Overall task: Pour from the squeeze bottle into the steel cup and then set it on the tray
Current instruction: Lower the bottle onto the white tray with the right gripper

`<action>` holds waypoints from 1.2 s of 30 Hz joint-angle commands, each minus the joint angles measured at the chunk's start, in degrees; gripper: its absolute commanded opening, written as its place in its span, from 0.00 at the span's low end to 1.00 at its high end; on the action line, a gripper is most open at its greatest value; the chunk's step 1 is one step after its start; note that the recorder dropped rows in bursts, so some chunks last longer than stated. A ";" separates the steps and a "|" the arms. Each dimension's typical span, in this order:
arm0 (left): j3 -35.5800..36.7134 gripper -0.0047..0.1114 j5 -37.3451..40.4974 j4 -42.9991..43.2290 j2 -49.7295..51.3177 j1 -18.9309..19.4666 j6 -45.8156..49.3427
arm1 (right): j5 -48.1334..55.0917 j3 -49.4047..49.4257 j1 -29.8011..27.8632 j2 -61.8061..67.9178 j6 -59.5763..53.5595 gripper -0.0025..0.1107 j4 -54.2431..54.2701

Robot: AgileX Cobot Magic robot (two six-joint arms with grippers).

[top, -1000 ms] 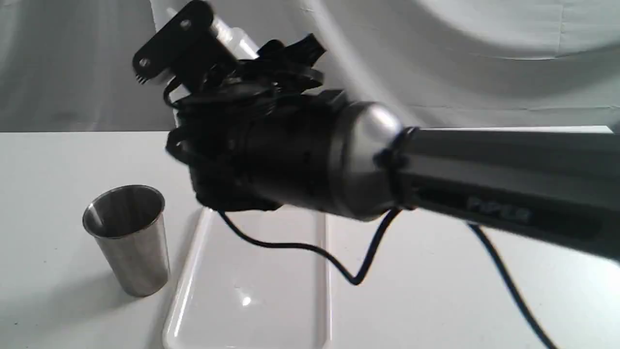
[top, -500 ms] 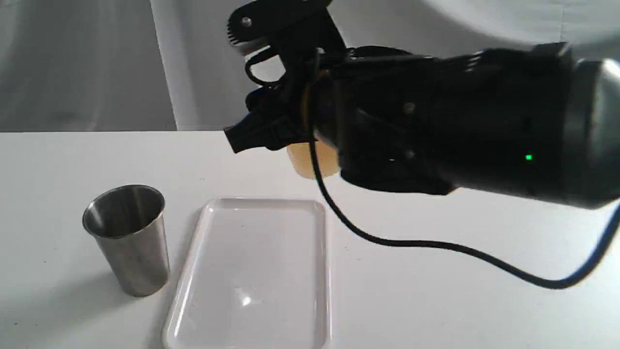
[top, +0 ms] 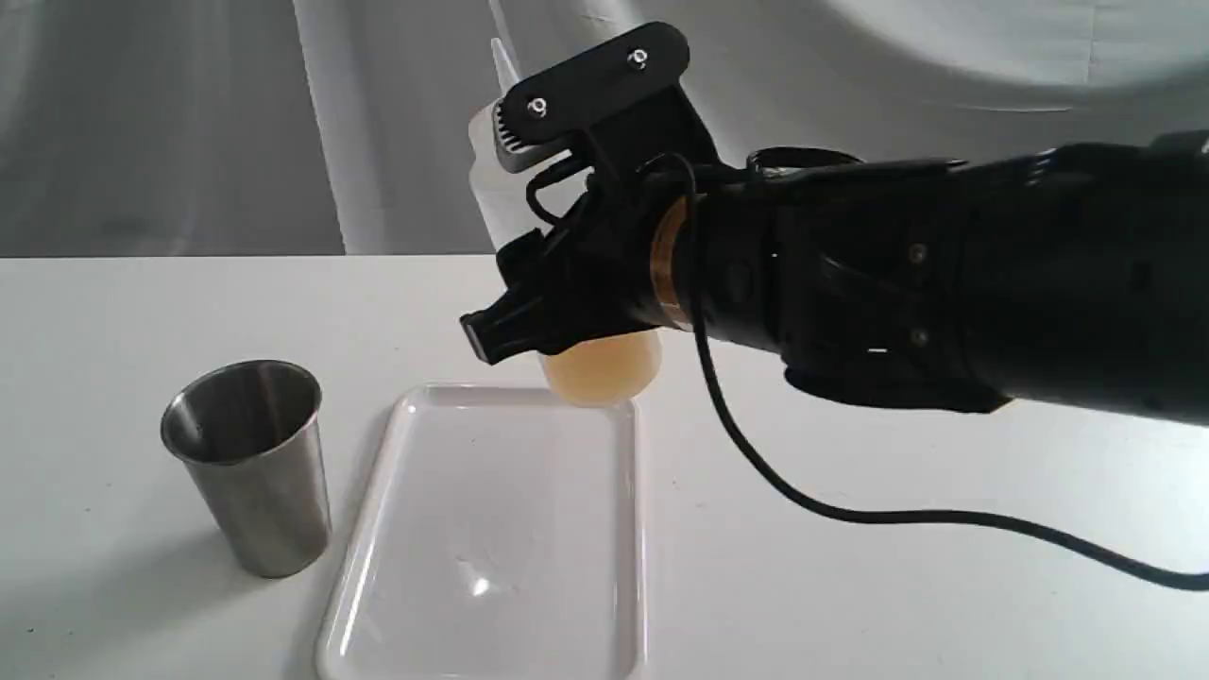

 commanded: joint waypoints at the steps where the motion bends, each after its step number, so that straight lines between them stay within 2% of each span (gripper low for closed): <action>1: 0.25 0.11 -0.37 -0.14 0.18 0.11 -0.18 | -2.14 -0.03 -0.25 -0.98 0.02 0.41 -2.24; 4: 0.25 0.11 -0.37 -0.14 0.18 0.11 -0.18 | -2.12 -0.03 -0.25 -0.98 -1.84 0.41 0.85; 12: 0.25 0.11 -0.37 -0.14 0.18 0.11 -0.18 | -8.65 -0.03 -2.30 -0.98 -20.36 0.41 18.86; 16: 0.25 0.11 -0.37 -0.14 0.18 0.11 -0.18 | -16.31 -0.03 -2.87 -0.98 -40.65 0.41 37.06; 19: 0.25 0.11 -0.37 -0.14 0.18 0.11 -0.18 | -20.01 -0.03 -2.87 -0.98 -51.87 0.41 46.29; 32: 0.25 0.11 -0.37 -0.14 0.18 0.11 -0.18 | -26.40 -0.03 -2.87 9.48 -65.23 0.41 62.70; 36: 0.25 0.11 -0.37 -0.14 0.18 0.11 -0.18 | -28.24 -0.03 -2.87 12.34 -69.36 0.41 64.55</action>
